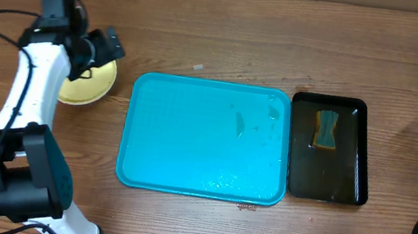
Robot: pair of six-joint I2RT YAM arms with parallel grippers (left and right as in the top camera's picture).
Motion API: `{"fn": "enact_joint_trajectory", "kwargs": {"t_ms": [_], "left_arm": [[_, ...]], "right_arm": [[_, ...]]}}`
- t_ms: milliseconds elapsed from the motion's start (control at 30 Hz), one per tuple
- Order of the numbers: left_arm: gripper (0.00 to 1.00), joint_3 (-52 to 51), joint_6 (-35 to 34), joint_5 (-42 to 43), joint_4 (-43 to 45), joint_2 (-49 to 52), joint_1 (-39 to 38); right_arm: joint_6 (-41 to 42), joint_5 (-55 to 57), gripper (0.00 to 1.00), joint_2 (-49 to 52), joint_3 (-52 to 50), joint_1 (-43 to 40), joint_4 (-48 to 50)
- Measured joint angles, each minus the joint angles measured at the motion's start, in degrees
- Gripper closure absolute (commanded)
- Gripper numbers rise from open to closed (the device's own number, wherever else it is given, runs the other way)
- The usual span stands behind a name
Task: Clean dirty plates on tray and stack at the side
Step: 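Release the yellow plate and hold the left gripper above the stack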
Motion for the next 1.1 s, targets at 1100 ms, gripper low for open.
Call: {"fn": "enact_joint_trajectory", "kwargs": {"t_ms": [1100], "left_arm": [[0.00,0.0,0.0,0.2,0.0,0.0,-2.9]], "right_arm": [[0.0,0.0,0.00,0.0,0.0,0.0,0.0]]}}
